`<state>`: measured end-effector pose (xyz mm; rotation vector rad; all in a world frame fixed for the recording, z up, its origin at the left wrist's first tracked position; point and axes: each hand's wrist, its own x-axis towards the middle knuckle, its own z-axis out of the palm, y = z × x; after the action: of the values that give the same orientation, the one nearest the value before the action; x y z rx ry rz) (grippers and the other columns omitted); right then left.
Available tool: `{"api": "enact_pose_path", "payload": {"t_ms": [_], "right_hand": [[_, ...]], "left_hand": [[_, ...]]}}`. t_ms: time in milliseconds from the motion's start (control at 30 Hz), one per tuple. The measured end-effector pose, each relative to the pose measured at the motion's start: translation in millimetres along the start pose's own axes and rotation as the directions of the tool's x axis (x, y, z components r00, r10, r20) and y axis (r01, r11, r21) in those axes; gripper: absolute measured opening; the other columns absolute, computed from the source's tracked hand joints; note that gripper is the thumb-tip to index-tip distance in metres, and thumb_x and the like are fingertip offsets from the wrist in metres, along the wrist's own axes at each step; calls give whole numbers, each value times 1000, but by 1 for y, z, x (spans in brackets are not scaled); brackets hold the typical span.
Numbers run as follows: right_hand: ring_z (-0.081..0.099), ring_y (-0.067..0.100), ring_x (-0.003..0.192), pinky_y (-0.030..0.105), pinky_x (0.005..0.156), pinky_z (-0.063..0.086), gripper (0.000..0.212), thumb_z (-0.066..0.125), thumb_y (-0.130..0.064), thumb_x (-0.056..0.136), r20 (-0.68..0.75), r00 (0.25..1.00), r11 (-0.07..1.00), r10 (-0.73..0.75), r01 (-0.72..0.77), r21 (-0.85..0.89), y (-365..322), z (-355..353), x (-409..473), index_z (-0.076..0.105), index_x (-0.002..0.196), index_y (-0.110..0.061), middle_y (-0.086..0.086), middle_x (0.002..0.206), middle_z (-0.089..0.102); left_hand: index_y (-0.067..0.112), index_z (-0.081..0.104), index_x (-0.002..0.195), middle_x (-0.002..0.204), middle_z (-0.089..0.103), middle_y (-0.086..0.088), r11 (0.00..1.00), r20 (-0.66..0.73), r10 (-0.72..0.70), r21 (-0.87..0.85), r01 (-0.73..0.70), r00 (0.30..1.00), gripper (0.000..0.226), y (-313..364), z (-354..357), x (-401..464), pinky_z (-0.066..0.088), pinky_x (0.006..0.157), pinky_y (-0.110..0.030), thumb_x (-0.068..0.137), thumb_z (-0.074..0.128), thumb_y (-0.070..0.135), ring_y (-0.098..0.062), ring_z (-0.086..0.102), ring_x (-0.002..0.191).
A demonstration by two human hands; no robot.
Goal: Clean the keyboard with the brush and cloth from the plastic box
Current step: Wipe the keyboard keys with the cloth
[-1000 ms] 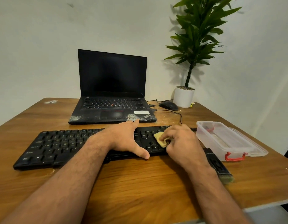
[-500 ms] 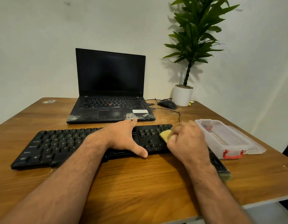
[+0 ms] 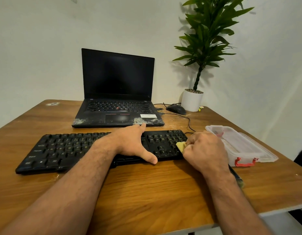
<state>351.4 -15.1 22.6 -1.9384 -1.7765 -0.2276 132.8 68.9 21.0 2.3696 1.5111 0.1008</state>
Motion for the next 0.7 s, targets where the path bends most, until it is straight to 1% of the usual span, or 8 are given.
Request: {"api": "enact_pose_path", "payload": {"t_ms": [133,267,300,367,433,500,600,700], "right_hand": [[52,5,92,20,76,46,25,56,-19,78,69,975,977,-213,212,22,-2,4,-2,81,82,-21,-12,97,73],[56,13,95,34,89,51,22,59,-20,85,-33,995,995,99,-98,22,0,5,5,77,97,-22,-2,99,70],[55,14,99,36,95,47,23,59,-19,87,-57,993,994,107,-106,18,0,5,7,77,100,-22,-1,104,70],[47,12,115,35,106,35,32,54,-12,90,15,1000,998,-4,3,59,-3,8,13,75,109,-26,-6,125,64],[39,12,124,35,112,32,47,50,-5,90,189,973,987,-134,114,114,-10,15,21,68,126,-30,-12,142,53],[41,17,126,41,113,35,53,54,-6,91,296,952,995,-83,64,73,-12,18,33,58,137,-32,-5,146,49],[47,23,124,47,109,39,48,59,-15,94,271,957,994,108,-107,-19,-9,15,48,55,138,-34,8,141,50],[35,19,133,43,115,31,53,54,-7,92,262,960,995,-97,85,55,-16,20,45,57,138,-33,-5,149,46]], "left_hand": [[25,5,157,162,22,4,1000,-9,-2,13,2,1000,152,-2,1,1,32,116,-45,34,71,87,-19,28,145],[26,8,156,160,26,3,1000,-6,8,9,-8,1000,149,-1,1,2,33,115,-45,36,72,86,-20,31,143],[26,8,156,159,27,3,1000,-5,8,9,-8,1000,149,-1,1,2,34,115,-45,36,72,86,-20,32,142],[24,8,156,158,29,4,1000,-6,9,7,-9,1000,149,-2,1,2,34,114,-44,37,73,85,-19,33,141],[24,7,156,158,29,3,1000,-5,11,7,-11,1000,150,-1,1,2,34,114,-43,36,73,85,-19,33,141],[24,7,156,159,27,3,1000,3,9,4,-9,1000,148,-1,0,2,33,115,-43,38,74,84,-19,32,142],[25,9,156,157,30,4,1000,-1,9,0,-9,1000,147,0,0,1,35,114,-43,39,74,84,-19,34,140],[26,10,156,155,32,5,1000,-7,10,13,-10,1000,146,1,1,2,37,112,-41,39,74,84,-18,37,138]]}}
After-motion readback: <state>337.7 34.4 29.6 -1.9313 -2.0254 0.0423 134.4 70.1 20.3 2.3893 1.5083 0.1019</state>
